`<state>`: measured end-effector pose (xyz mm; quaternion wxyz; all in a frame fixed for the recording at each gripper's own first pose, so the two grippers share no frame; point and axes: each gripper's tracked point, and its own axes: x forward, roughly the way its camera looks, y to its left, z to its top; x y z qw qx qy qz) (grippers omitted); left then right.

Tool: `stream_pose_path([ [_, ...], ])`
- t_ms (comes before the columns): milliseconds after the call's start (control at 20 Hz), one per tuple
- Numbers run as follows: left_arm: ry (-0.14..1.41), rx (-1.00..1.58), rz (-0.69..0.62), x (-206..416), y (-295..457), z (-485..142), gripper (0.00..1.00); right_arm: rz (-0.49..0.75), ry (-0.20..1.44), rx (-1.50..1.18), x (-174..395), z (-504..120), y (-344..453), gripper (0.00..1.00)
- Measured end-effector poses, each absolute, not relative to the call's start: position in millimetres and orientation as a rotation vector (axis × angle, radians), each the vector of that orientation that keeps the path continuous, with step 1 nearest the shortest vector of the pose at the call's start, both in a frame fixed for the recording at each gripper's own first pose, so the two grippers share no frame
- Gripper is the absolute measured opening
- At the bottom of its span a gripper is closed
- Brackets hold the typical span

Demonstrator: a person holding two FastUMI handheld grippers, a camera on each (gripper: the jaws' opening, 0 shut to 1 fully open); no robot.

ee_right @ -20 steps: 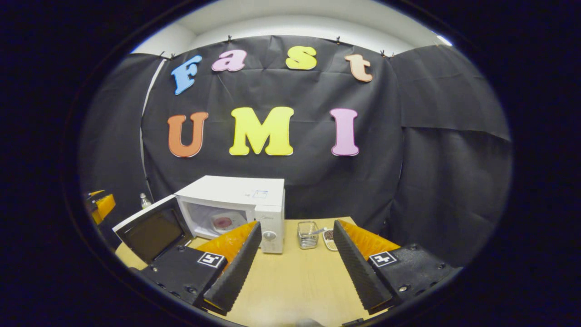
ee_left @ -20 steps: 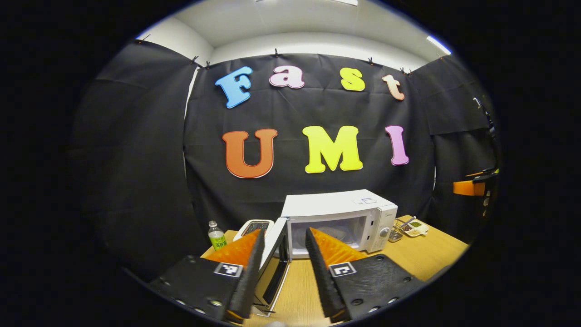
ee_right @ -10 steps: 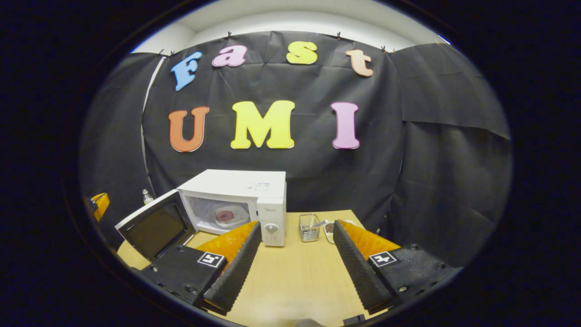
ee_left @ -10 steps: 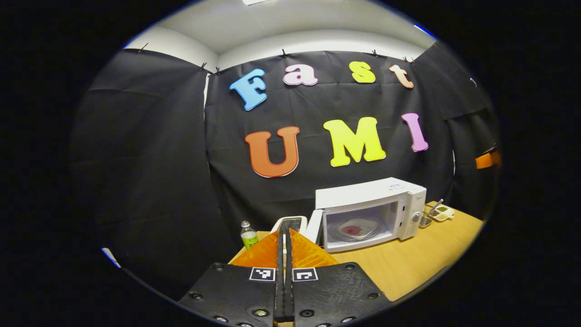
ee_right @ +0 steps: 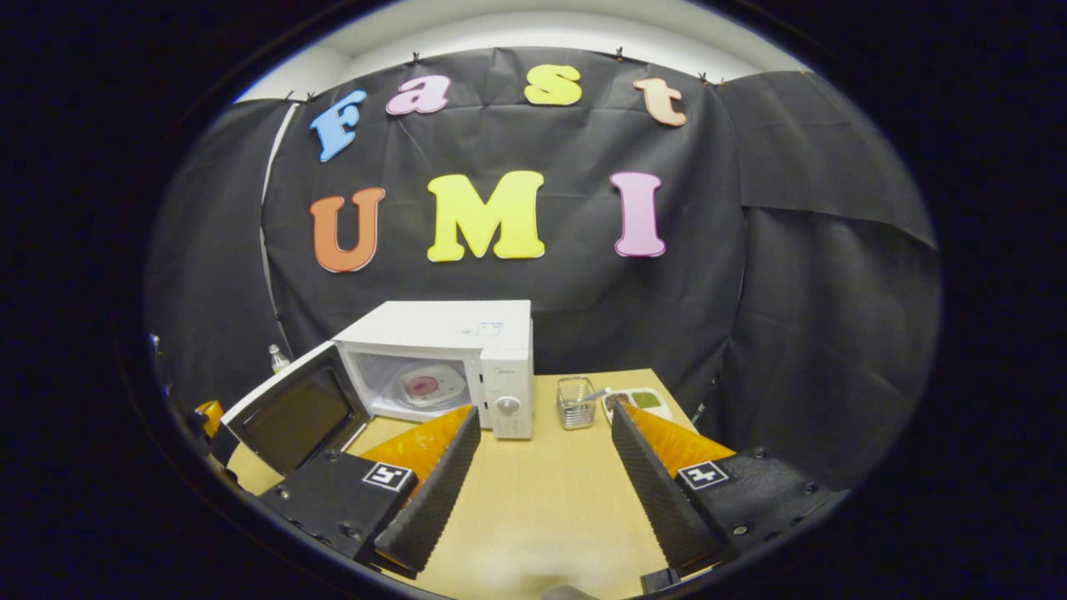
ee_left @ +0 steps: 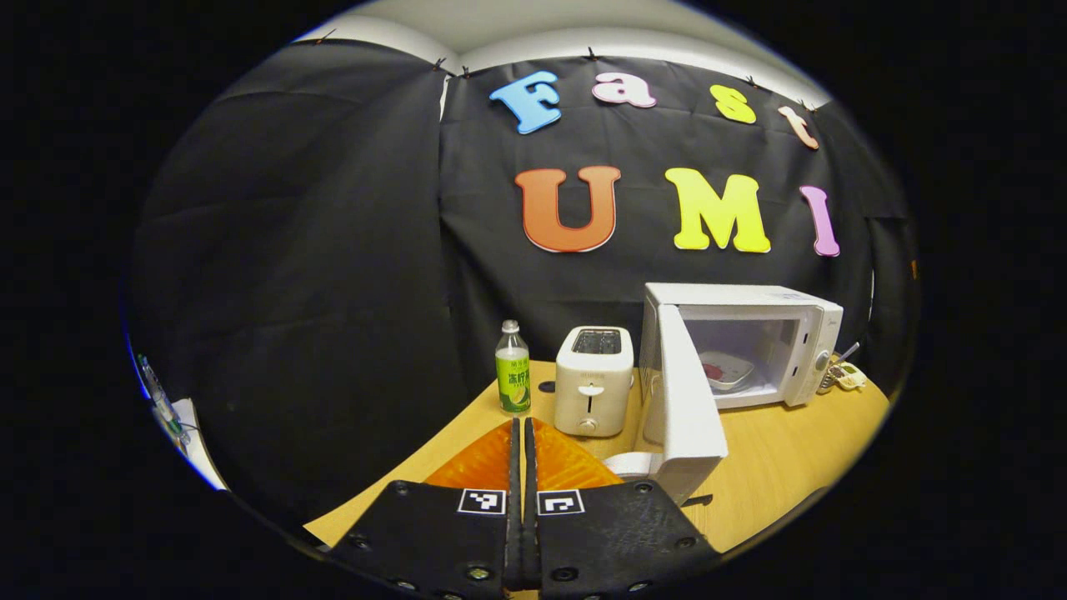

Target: Open the microwave oven with the left hand, put the food in, and close the microwave oven.

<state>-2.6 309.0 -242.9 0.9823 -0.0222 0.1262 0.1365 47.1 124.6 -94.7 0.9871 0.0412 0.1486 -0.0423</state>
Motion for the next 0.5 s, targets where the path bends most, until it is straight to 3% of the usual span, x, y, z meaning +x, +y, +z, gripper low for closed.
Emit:
stream_pose_path([
  [50, 0.264, -0.046, 0.268, -2.1, 307.9, -250.8, 0.00, -0.084, 0.301, 0.080, 47.6, -95.6, 124.8, 0.92],
  [100, 0.279, -0.046, 0.270, -1.7, 308.9, -258.3, 0.00, -0.083, 0.307, 0.079, 48.0, -96.0, 125.4, 0.92],
  [150, 0.293, -0.055, 0.268, -2.9, 307.5, -266.2, 0.00, -0.079, 0.316, 0.076, 48.0, -97.3, 125.4, 1.00],
  [200, 0.299, -0.062, 0.258, -2.2, 304.2, -270.4, 0.00, -0.077, 0.315, 0.076, 48.1, -96.1, 126.5, 0.92],
  [250, 0.305, -0.054, 0.254, -1.5, 301.3, -272.0, 0.00, -0.077, 0.311, 0.080, 49.1, -94.4, 127.0, 1.00],
  [300, 0.317, -0.039, 0.245, -0.2, 297.9, -276.8, 0.00, -0.077, 0.311, 0.088, 50.5, -94.6, 129.1, 1.00],
  [350, 0.326, -0.027, 0.233, -0.7, 293.1, -277.9, 0.00, -0.072, 0.320, 0.094, 50.5, -98.5, 132.7, 0.92],
  [450, 0.309, 0.009, 0.219, 2.8, 288.4, -273.1, 0.00, -0.062, 0.329, 0.095, 50.8, -98.9, 137.8, 0.92],
  [500, 0.306, 0.014, 0.202, 2.9, 282.4, -271.8, 0.00, -0.059, 0.332, 0.100, 49.8, -99.4, 139.6, 1.00],
])
